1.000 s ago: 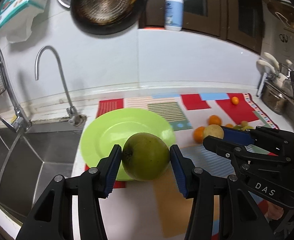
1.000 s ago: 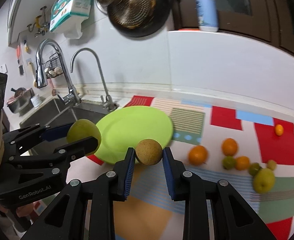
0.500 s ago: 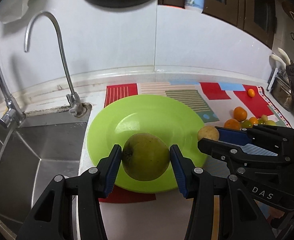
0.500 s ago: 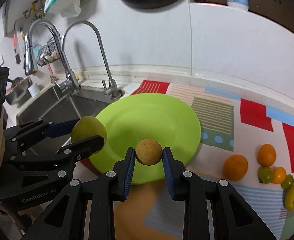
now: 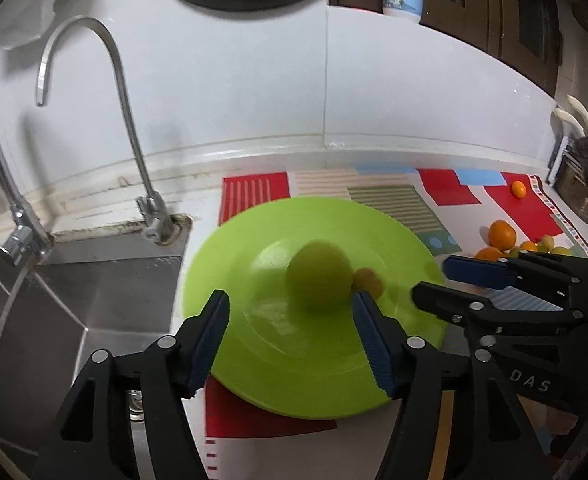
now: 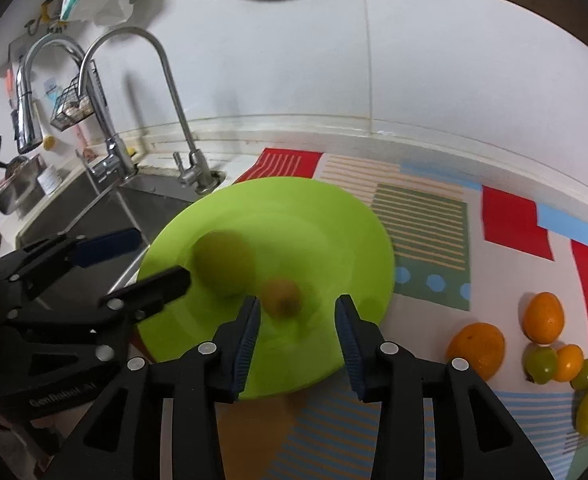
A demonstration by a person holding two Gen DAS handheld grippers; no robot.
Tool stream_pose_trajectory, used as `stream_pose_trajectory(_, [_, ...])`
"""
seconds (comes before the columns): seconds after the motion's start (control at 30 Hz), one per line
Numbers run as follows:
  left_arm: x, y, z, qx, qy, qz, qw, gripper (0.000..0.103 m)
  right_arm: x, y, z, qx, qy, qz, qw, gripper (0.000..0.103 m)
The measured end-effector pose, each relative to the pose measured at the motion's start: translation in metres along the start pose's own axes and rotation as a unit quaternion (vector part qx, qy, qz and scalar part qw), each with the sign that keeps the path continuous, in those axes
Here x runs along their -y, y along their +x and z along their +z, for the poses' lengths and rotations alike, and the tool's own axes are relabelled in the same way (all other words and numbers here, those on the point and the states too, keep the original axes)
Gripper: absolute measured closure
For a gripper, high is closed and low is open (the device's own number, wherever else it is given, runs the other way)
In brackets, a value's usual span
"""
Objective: Organize fruits
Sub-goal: 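Open both grippers to drop the kiwi and apple onto the plate, then move right gripper to the yellow pomelo while left gripper approaches an orange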
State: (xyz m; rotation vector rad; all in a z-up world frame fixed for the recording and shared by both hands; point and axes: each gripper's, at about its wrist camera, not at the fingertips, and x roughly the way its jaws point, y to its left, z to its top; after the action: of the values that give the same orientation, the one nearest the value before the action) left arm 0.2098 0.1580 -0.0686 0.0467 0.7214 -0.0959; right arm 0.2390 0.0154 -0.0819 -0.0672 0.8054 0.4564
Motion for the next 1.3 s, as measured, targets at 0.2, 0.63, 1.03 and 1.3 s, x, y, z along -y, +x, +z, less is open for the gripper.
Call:
stream_pose_trajectory(0.2, [0.002,-0.021,-0.003,0.01,-0.004,0.011,0.9999,0.034,0.004,-0.02,-0.005,0.012,0.015,-0.024,1.0,0.063])
stream_pose_trajectory(0.63, [0.025,-0.079,-0.003,0.058,0.003,0.002,0.9983,0.02,0.003,-0.102,-0.026,0.082,0.047,-0.097,0.991,0.042])
stream_pose_trajectory(1.03, [0.069,-0.117,-0.006,0.096,0.023,0.004,0.9951,0.006,0.023,-0.168,-0.054,0.134,0.08,-0.167,0.974,0.026])
stream_pose_trajectory(1.3, [0.102,-0.13,-0.004,0.103,0.012,0.012,0.9945,0.004,0.047,-0.2,-0.065,0.153,0.082,-0.176,0.969,0.02])
